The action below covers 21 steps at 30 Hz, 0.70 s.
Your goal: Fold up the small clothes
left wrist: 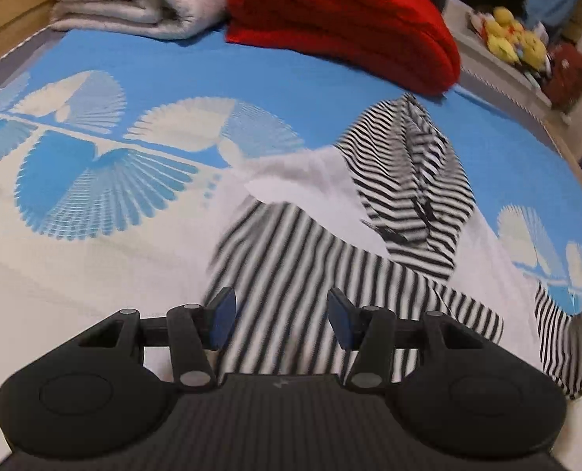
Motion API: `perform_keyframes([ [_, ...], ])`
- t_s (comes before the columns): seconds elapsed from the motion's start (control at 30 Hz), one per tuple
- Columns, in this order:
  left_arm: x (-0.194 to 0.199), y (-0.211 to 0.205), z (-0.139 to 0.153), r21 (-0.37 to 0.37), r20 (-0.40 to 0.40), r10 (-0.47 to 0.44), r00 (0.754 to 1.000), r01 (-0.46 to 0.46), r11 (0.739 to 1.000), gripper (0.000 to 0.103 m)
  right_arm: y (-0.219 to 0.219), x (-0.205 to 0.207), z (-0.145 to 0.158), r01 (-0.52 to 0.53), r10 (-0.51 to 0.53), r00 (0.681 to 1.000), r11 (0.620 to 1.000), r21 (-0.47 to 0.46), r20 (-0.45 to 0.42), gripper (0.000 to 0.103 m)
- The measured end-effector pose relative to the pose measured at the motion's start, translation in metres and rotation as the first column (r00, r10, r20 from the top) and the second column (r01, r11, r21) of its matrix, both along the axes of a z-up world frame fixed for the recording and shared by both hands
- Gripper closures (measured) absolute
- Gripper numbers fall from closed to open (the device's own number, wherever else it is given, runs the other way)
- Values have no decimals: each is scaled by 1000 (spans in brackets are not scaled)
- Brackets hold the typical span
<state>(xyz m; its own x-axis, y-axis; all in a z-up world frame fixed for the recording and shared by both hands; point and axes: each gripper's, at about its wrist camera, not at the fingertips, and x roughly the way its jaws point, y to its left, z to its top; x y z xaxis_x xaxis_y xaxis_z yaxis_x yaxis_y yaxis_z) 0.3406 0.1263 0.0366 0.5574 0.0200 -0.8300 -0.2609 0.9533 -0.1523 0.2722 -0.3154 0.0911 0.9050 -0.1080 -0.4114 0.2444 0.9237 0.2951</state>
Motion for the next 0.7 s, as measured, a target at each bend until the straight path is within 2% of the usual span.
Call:
perform_keyframes([
  [0.03,-2,6,2,-5,5,9,1000,-9,1000,46,40,1,3,-168,168,986,985,-30,-5,96],
  [0.07,-3,12,4,-8,9,18,1000,-18,1000,46,76,3,2,-316,315,949,948,-41,-31,93],
  [0.13,-5,23,6,-14,12,38,999,-38,999,46,149,-1,-11,-543,538,838,839,-42,-94,89],
  [0.2,-8,30,7,-29,11,49,999,-48,998,46,195,-6,-33,-676,663,728,736,-27,-172,68],
  [0.23,-8,33,7,-39,7,49,999,-49,998,46,213,-9,-46,-702,680,696,712,-19,-230,66],
  [0.3,-9,38,4,-68,-3,50,999,-50,996,46,227,-12,-59,-729,697,657,684,-7,-287,66],
  [0.33,-9,39,2,-82,-8,52,999,-53,995,46,226,-10,-62,-726,694,655,688,6,-300,66],
  [0.4,-7,40,-2,-103,-19,54,998,-56,993,46,214,-3,-65,-698,676,672,714,45,-301,61],
  [0.47,-3,37,-9,-140,-34,50,998,-54,989,46,196,4,-71,-651,634,701,756,71,-326,60],
  [0.53,1,32,-18,-175,-51,43,998,-51,983,46,180,16,-81,-570,555,738,817,85,-383,60],
  [0.7,8,22,-45,-215,-117,56,992,-80,973,46,137,36,-105,-418,405,767,904,91,-497,60],
])
